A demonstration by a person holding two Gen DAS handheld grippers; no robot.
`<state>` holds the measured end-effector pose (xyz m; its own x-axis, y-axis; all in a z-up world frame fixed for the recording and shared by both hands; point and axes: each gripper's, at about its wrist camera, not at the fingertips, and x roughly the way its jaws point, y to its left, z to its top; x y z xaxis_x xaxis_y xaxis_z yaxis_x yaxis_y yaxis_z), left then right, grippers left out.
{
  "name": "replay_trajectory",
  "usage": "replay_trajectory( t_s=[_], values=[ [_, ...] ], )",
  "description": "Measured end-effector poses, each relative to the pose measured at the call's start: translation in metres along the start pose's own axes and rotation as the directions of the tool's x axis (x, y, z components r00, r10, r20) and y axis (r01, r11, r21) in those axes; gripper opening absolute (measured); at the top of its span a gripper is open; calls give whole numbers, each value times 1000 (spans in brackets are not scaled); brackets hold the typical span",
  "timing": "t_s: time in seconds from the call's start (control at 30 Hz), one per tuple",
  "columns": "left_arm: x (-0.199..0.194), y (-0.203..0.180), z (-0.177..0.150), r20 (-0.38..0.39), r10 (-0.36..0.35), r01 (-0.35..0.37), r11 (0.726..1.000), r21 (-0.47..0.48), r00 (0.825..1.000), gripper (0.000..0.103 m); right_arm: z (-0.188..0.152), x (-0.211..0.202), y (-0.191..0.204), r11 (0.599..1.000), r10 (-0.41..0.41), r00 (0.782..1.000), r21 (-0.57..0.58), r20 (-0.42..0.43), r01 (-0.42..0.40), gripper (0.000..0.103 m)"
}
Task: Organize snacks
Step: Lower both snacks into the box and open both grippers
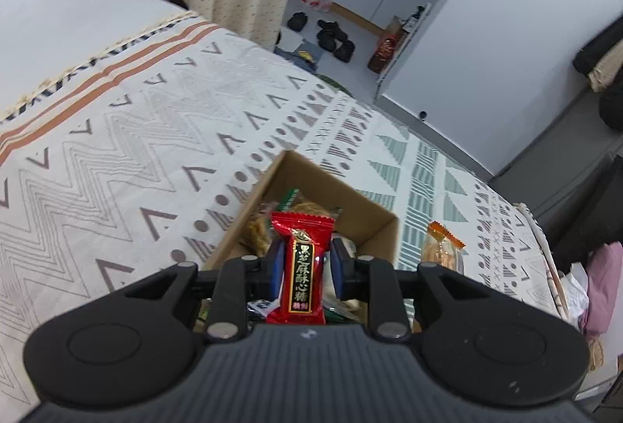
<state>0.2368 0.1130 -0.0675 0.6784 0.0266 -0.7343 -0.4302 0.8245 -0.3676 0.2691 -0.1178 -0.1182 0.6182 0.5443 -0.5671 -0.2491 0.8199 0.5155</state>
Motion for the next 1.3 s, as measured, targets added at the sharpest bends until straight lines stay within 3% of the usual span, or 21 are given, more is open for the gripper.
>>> replay_trajectory(
  t_s=[0.2, 0.47, 0.57, 0.6, 0.67, 0.87, 1.17, 1.3],
  values=[
    [11, 12, 7, -31, -3, 2, 999, -34, 1000, 28, -3, 11, 14, 1000, 14, 1000, -19, -18, -14, 33],
    [6, 13, 11, -32, -2, 0, 999, -43, 999, 44, -6, 21, 22, 999, 29, 998, -36, -59, -31, 33],
    [2, 11, 11, -26, 8, -9, 999, -37, 1000, 51, -10, 23, 25, 998, 2, 995, -61, -96, -8, 38],
    [0, 10, 11, -27, 10, -11, 999, -33, 1000, 54, -11, 22, 26, 998, -14, 995, -67, -96, 8, 43],
    [-2, 9, 11, -35, 23, -24, 999, -25, 999, 64, -12, 18, 23, 997, -33, 996, -67, -84, 27, 49],
    [-11, 0, 4, -43, 55, -56, 998, -3, 998, 76, -7, -3, 8, 999, -46, 997, -18, -63, 45, 49],
    [-42, -24, -4, -52, 50, -45, 994, 95, 997, 83, 4, -48, -10, 998, -54, 998, 12, -34, 54, 53],
    [-63, -28, -5, -43, 45, -40, 992, 117, 998, 84, 9, -70, -15, 998, -54, 998, 18, -13, 54, 61]
  ],
)
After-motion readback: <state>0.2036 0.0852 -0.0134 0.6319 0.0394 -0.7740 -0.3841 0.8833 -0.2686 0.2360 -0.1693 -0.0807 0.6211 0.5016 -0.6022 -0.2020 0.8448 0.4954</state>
